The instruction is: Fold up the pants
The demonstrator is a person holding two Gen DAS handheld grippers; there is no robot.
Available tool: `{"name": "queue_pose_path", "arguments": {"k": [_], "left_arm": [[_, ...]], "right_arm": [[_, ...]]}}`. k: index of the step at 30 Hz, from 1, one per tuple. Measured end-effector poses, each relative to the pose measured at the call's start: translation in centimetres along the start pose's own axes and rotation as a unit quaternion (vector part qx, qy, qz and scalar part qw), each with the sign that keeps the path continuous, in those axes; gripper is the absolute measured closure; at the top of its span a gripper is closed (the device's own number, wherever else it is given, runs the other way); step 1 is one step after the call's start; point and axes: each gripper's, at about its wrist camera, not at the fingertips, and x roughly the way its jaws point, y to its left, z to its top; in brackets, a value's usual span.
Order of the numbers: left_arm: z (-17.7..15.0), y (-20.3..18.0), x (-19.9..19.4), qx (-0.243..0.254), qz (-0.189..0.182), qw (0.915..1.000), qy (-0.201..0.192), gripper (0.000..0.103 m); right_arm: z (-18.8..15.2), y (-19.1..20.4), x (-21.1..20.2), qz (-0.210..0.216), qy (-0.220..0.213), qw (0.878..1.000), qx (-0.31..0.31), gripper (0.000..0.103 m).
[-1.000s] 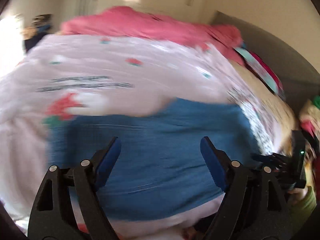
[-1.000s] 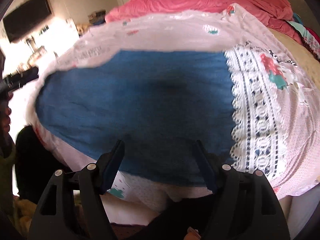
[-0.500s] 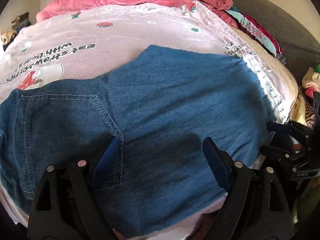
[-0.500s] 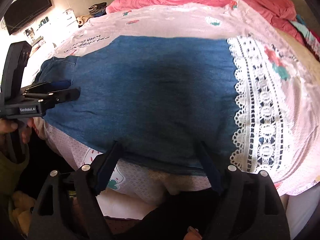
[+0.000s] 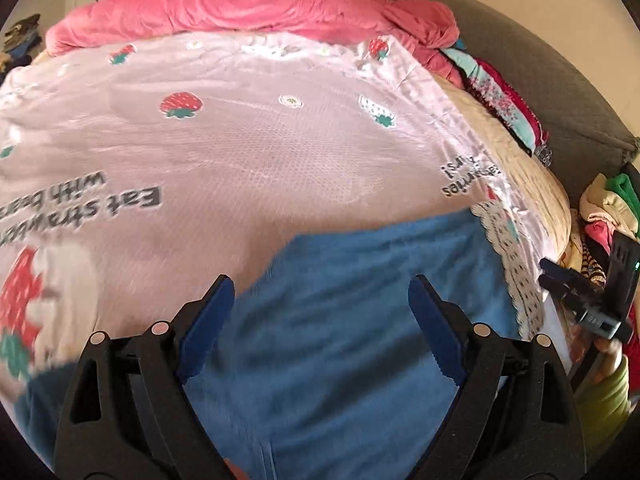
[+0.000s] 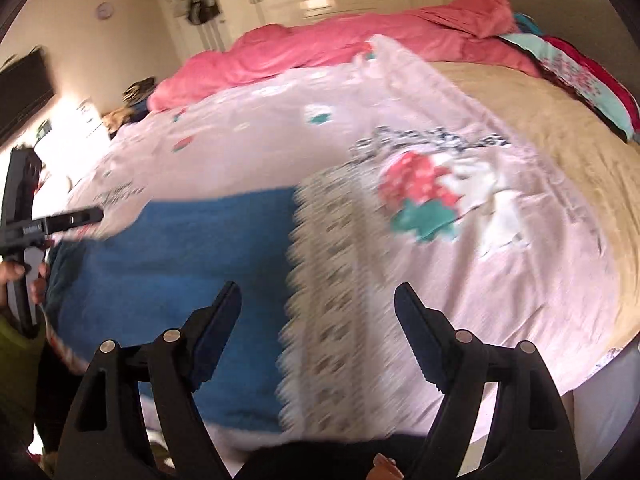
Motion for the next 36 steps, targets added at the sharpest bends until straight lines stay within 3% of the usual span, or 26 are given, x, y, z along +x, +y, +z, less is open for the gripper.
{"name": "queue_pose_path", "arguments": {"k": [5,8,12,17,25,29,31,33,34,36], "left_arm": [[0.2,1.7,3.0,-0.013,-0.032,0.9993,0.014,0.043],[-0.4,2.3,4.0,-0.019,-0.043,0.9985,0.028,0.050],[-0.1,2.5,4.1,-0.013,-0.053,0.9982,0.025,0.055],[-0.3,2.6,4.8,-0.013,-0.052,0.9981,0.031,0.056],[-0.3,2.3,5.3,-0.012,-0.048,0.9984,0.027,0.056],[-0.3,2.4,5.6,-0.015,-0.052,0.9982,0.026,0.056],[-0.3,2.5,5.8,-0.020,-0.055,0.9980,0.025,0.056],[-0.2,2.5,5.9,-0.023,-0.058,0.9977,0.024,0.056],[-0.2,2.5,5.9,-0.023,-0.058,0.9978,0.024,0.057],[-0.2,2.5,6.0,-0.024,-0.065,0.9972,0.026,0.089]], "right_arm": [[3.5,-1.5,2.7,0.002,0.022,1.000,0.007,0.041],[5.3,-2.4,4.9,0.005,0.040,0.999,0.020,0.051],[6.6,-3.3,7.8,0.011,0.066,0.997,0.030,0.057],[6.7,-3.3,9.6,0.041,0.076,0.996,0.030,0.068],[5.7,-0.2,8.0,0.008,0.047,0.997,-0.060,0.080],[5.9,0.1,8.1,0.018,0.049,0.995,-0.083,0.077],[6.0,-0.7,9.2,0.018,0.063,0.996,-0.067,0.070],[6.1,-1.8,10.3,0.038,0.079,0.996,-0.034,0.072],[6.0,-2.0,10.4,0.045,0.080,0.996,-0.023,0.074],[5.8,-1.6,9.8,0.044,0.067,0.996,-0.027,0.083]]}}
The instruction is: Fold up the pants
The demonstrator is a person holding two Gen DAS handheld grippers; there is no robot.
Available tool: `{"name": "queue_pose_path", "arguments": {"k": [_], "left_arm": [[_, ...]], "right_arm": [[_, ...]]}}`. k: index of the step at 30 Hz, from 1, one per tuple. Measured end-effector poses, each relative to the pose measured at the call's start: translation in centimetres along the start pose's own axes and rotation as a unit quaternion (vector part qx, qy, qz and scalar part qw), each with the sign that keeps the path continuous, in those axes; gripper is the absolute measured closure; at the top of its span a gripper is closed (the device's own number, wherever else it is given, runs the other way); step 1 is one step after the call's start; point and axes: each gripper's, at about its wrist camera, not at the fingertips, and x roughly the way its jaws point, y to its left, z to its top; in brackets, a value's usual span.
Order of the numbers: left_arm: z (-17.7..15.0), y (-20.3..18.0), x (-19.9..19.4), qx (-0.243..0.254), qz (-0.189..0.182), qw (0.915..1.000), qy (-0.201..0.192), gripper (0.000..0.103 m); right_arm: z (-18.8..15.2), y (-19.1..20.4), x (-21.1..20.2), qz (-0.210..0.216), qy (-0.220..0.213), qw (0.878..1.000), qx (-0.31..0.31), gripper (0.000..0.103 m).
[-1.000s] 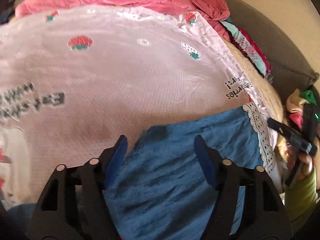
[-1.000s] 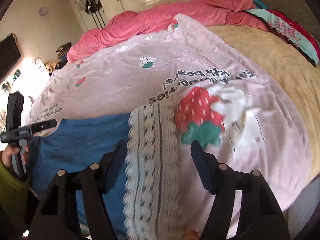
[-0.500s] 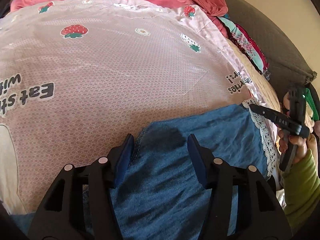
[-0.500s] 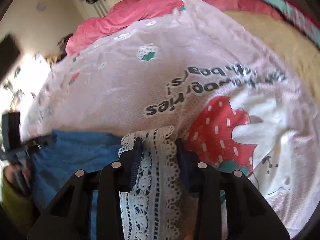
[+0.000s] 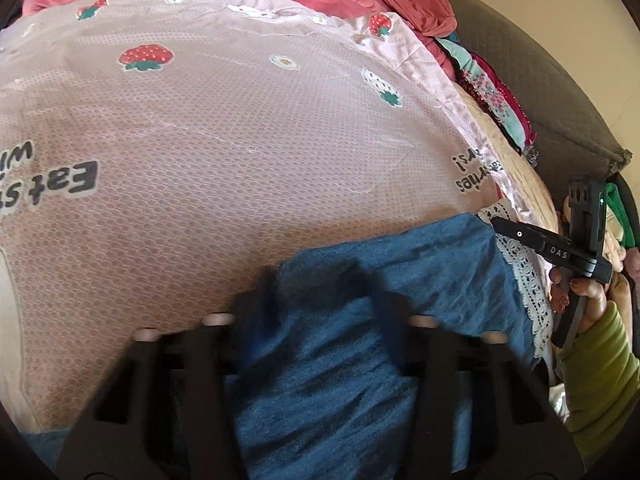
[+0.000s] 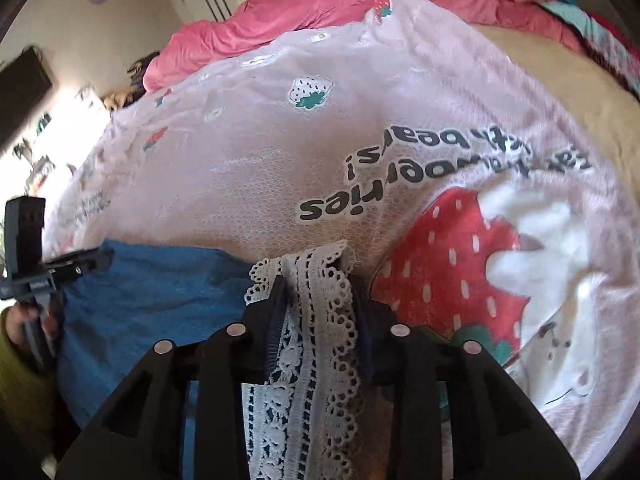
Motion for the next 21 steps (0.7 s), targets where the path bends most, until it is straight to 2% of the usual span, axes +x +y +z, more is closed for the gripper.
{"name": "queue_pose_path", "arguments": {"k": [2,4,9,11,12,14,16,19,20,21], "left_arm": [[0.0,-0.2,-0.1,-0.002,-0.006,1.0000,-0.004,0.096],[0.1,-0.6,-0.5,0.003,-0.005,0.9999,-0.013,0.097],[1.1,-1.6,-2.1,0.029,0.019,0.9978,-0.057,0.098],[1.2,-1.7,-1.6,0.039,0.034,0.9970,-0.057,0.099],[1.2,-1.7,-1.3,0.042,0.044,0.9965,-0.058,0.099],[1.1,-1.5,-0.3,0.047,0.061,0.9958,-0.050,0.099],[0.9,-1.1,1.0,0.050,0.076,0.9951,-0.039,0.099],[0.9,-0.5,1.4,0.044,0.078,0.9953,-0.038,0.096],[0.8,-0.4,1.2,0.042,0.076,0.9955,-0.039,0.096],[0.8,-0.2,1.0,0.038,0.072,0.9958,-0.041,0.094]], "right_arm": [[-0.3,0.8,-1.0,-0.013,-0.021,1.000,-0.015,0.087],[-0.5,1.9,-2.8,-0.025,-0.053,0.998,-0.034,0.088],[1.4,2.4,-4.7,-0.034,-0.090,0.993,-0.062,0.090],[2.1,2.2,-3.6,-0.042,-0.075,0.994,-0.066,0.090],[2.4,2.1,-2.4,-0.050,-0.054,0.995,-0.071,0.090],[2.0,2.3,0.1,-0.074,-0.013,0.993,-0.094,0.090],[1.3,2.2,1.5,-0.090,0.005,0.990,-0.104,0.089],[0.8,2.1,1.6,-0.095,-0.007,0.990,-0.100,0.088],[0.8,1.9,1.3,-0.094,-0.013,0.991,-0.091,0.083],[0.7,1.8,0.9,-0.097,-0.020,0.991,-0.086,0.074]]}}
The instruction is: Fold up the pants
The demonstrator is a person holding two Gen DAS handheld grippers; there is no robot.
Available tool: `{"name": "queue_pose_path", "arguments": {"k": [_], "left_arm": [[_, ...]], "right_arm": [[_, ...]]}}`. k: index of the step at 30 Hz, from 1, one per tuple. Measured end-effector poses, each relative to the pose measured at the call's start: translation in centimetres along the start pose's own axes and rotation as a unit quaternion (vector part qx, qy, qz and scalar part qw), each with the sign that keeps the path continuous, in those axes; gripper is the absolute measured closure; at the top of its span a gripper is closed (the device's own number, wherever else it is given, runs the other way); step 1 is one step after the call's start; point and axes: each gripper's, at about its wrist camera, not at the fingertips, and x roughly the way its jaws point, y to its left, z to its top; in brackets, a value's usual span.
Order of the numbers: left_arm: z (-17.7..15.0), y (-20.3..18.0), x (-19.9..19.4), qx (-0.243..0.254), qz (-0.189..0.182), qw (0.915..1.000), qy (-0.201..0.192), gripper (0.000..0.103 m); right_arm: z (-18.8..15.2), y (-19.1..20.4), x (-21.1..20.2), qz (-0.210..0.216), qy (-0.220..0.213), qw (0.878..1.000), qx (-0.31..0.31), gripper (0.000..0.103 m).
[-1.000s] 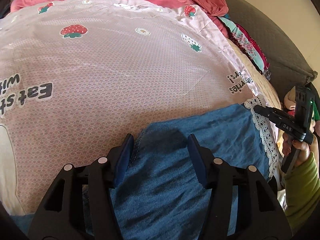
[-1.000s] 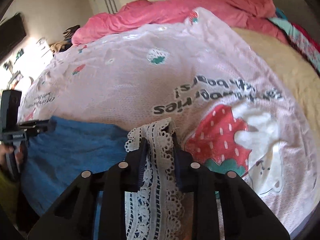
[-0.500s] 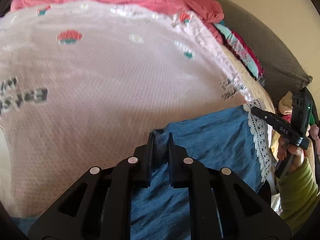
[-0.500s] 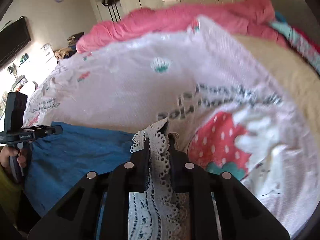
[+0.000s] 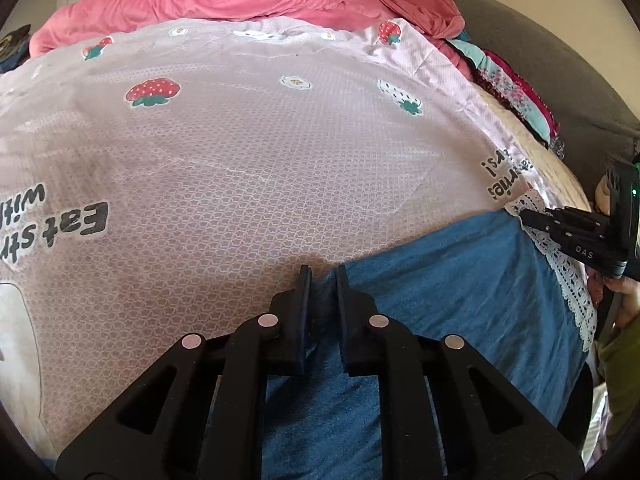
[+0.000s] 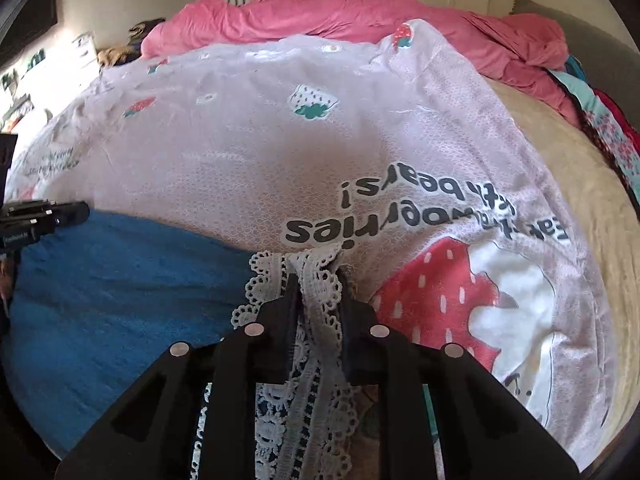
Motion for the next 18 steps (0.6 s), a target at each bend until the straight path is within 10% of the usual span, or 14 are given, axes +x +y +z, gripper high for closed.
{"name": "queue_pose_path", "arguments": {"k": [8,18], "left_arm": [[-0.2,0.0,-3.8,-0.012,-0.005,0.9998,-0.018,0.075],[-5.8,-2.2,-10.3,-0.009,0.001,0.9989,-0.045,0.063]], "right_arm": [[-5.4,-3.3,-8.9,0.066,-0.065,0.987,0.130,0.062],[-13.3,-1.6,-11.3,0.100,-0.039,0.980,0.170,0.062]]}}
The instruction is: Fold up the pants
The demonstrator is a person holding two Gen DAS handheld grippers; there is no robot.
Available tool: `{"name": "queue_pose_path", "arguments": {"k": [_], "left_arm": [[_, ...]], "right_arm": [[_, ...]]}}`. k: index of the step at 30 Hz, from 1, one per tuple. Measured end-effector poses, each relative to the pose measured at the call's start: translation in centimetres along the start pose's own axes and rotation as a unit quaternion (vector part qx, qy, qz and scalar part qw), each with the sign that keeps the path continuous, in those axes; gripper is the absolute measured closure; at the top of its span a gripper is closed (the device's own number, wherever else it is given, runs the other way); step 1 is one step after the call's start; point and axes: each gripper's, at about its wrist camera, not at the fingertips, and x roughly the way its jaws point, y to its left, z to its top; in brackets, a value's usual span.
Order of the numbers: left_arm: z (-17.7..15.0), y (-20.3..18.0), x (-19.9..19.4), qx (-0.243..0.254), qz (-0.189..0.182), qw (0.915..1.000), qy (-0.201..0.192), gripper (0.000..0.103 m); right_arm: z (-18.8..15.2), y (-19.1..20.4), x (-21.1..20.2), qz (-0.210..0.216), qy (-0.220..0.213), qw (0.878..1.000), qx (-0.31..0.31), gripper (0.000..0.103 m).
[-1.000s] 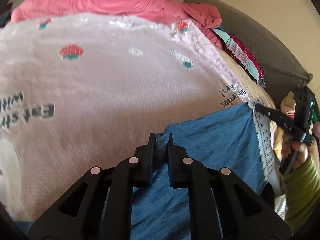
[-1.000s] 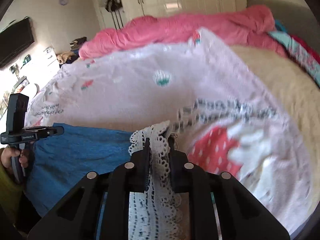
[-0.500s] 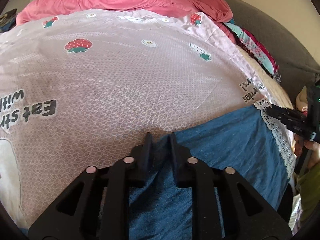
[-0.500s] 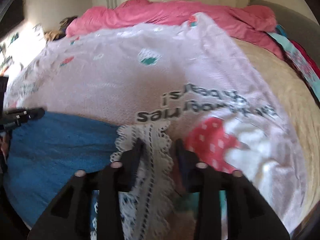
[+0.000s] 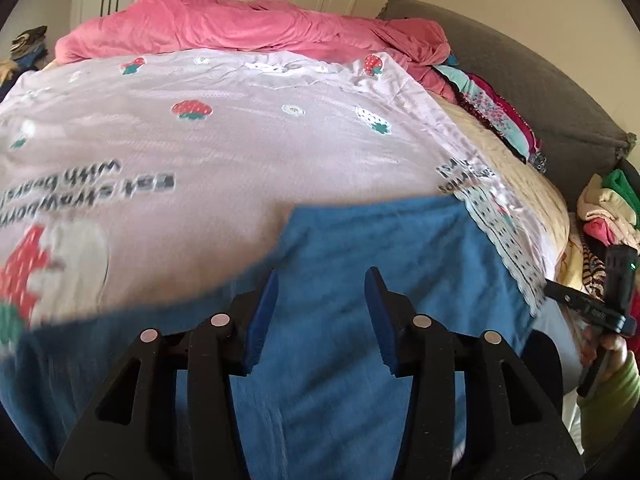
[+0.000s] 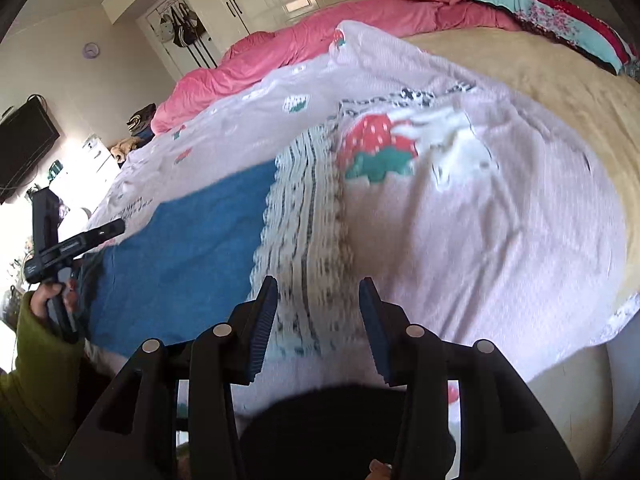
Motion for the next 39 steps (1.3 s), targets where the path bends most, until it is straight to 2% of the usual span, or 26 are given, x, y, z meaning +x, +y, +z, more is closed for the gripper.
{"name": "queue_pose_path", "arguments": {"k": [4,6,8,9,11,13,15,17,20,22,25,28,30,31,35,39], "left_arm": [[-2.9,-0.4,-1.4,-0.006,0.029,0.9995,0.004,0.059],[-3.7,-0.2,-1.6,-0.003,0.053,0.9986,0.004,0.055],[-4.5,0.2,-1.1,0.000,0.100,0.9949,0.013,0.052],[-4.7,0.4,-0.9,-0.001,0.109,0.9939,0.018,0.052],[-5.0,0.8,-0.3,-0.005,0.116,0.9930,0.023,0.052],[-4.9,0.6,0.0,0.005,0.128,0.9915,0.022,0.052],[-5.0,0.7,0.0,0.005,0.130,0.9913,0.023,0.052],[-5.0,1.1,-0.2,0.000,0.131,0.9911,0.022,0.052],[-5.1,1.6,-0.1,-0.003,0.131,0.9911,0.024,0.052],[-5.1,1.7,-0.1,-0.005,0.128,0.9915,0.024,0.052],[-5.3,1.7,-0.2,-0.003,0.126,0.9918,0.022,0.052],[-5.4,1.7,-0.2,-0.001,0.123,0.9923,0.019,0.051],[-5.3,1.8,-0.3,-0.003,0.117,0.9931,0.014,0.051],[-5.3,1.9,-0.6,-0.006,0.110,0.9939,0.009,0.051],[-4.9,1.9,-2.8,-0.021,0.100,0.9946,-0.017,0.037],[-4.5,1.9,-5.0,-0.031,0.107,0.9930,-0.040,0.031]], "right_arm": [[-0.4,-0.4,1.0,0.009,0.010,1.000,0.007,0.061],[-0.9,-0.1,1.6,0.013,0.023,1.000,-0.002,0.061],[-1.2,0.2,1.7,0.016,0.021,1.000,-0.011,0.061],[-1.3,0.2,1.7,0.017,0.017,1.000,-0.016,0.062],[-1.4,0.0,1.7,0.020,0.015,1.000,-0.012,0.067],[-1.5,0.1,1.6,0.023,0.020,0.999,-0.018,0.079],[-1.6,1.1,1.0,0.013,0.017,0.999,-0.044,0.081],[-1.7,1.9,-0.3,-0.013,0.008,0.997,-0.076,0.083],[-2.0,1.7,-0.1,-0.056,0.021,0.993,-0.098,0.086],[-2.7,1.0,1.1,-0.052,0.044,0.994,-0.081,0.086],[-3.1,0.6,1.2,-0.046,0.035,0.996,-0.065,0.085],[-3.2,0.4,1.0,-0.041,0.035,0.997,-0.048,0.079],[-3.0,0.2,0.3,-0.051,0.035,0.997,-0.040,0.061],[-3.0,0.1,-0.3,-0.054,0.031,0.997,-0.035,0.055],[-2.7,-0.3,-3.4,-0.066,-0.010,0.997,-0.026,0.054],[-2.4,1.7,-4.5,-0.059,-0.031,0.996,-0.051,0.047]]}}
